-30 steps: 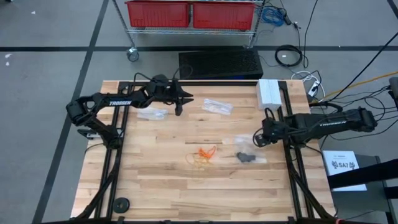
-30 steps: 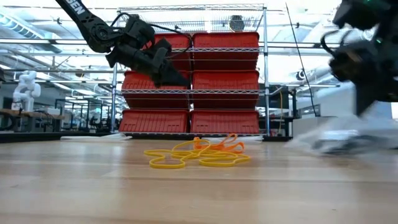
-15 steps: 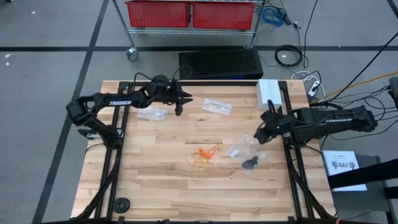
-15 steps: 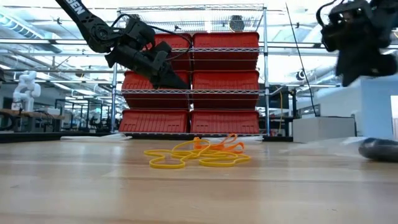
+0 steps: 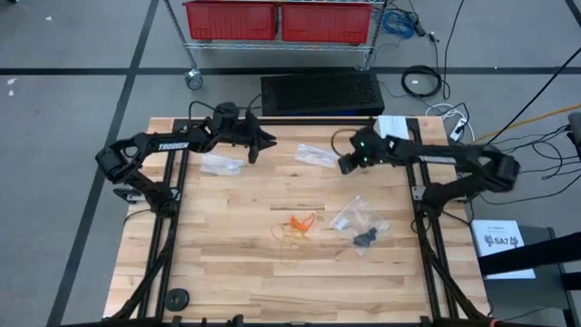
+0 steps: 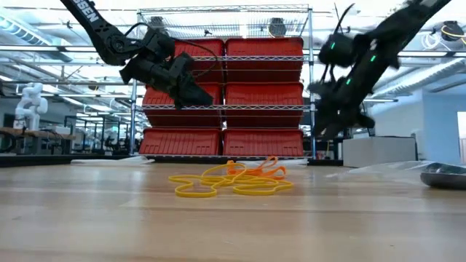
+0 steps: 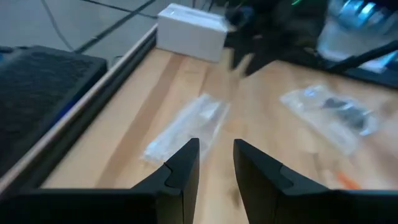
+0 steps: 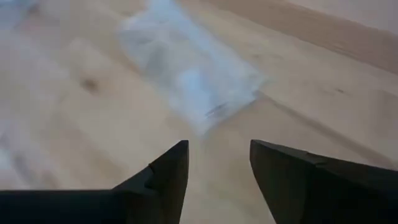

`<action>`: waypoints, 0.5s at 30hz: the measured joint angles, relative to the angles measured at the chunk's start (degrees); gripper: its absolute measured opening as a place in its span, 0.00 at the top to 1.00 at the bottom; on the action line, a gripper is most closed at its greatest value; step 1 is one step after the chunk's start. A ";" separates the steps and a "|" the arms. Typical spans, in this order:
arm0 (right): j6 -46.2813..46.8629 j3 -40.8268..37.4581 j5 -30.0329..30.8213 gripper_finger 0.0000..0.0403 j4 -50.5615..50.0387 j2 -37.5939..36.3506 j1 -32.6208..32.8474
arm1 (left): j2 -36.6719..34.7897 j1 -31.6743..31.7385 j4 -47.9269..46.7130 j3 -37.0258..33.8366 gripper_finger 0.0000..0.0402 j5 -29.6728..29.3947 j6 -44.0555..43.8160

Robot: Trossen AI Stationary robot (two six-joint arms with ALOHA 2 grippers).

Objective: Sort rubber bands
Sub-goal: Open the top right transparent zip bag

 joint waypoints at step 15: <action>6.08 -0.09 -5.35 0.61 19.75 16.81 -4.73 | 0.00 2.95 4.24 -2.41 0.74 4.89 -3.11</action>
